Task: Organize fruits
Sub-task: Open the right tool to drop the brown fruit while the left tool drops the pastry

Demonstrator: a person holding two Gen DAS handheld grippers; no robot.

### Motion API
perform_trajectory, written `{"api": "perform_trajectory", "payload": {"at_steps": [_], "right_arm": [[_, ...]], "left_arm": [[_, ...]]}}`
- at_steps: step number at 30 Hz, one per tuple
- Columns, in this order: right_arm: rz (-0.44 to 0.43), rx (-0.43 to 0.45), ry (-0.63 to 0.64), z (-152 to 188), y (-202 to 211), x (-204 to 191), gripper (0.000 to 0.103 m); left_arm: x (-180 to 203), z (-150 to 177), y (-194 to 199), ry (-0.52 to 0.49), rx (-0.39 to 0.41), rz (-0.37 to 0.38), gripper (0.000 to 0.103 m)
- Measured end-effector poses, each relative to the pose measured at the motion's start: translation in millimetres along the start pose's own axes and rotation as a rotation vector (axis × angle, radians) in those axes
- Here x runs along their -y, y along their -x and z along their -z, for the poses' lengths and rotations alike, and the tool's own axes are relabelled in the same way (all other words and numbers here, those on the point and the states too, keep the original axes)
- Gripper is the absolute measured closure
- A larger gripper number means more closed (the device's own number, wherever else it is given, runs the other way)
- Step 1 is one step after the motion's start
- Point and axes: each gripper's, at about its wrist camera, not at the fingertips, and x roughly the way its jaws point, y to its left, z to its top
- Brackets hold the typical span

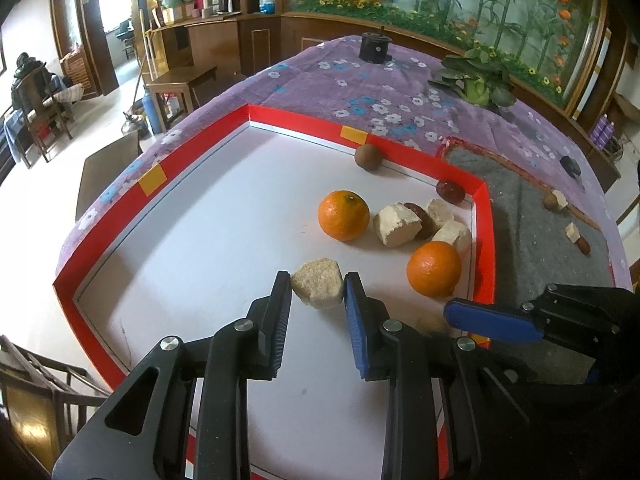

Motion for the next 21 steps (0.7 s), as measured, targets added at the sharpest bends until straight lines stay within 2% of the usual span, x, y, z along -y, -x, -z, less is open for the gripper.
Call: {"api": "perform_trajectory", "payload": {"at_steps": [6,8,10,13,21], "right_arm": [[0.006,0.013,-0.006,1.1,6.8,1.2,0.08],[0.009,0.024,-0.009,1.7,12.2,2.3,0.08],[0.014,0.033,-0.014,2.8,17.5,3.8,0.08],[0.036,0.058,-0.031,4.7,27.6,8.7,0.08],[0.071,0.093,-0.066,13.3,49.3,24.7,0.073]], "left_arm": [[1.7,-2.6,5.2,0.0,0.013,-0.012,0.077],[3.4,-3.1,6.0,0.0,0.014,-0.016,0.074],[5.5,-4.1,8.4,0.004,0.023,-0.01,0.059],[10.2,-6.4,13.3,0.012,0.04,-0.009,0.051],[36.2,-9.8,16.9,-0.028,0.043,0.01,0.051]]}}
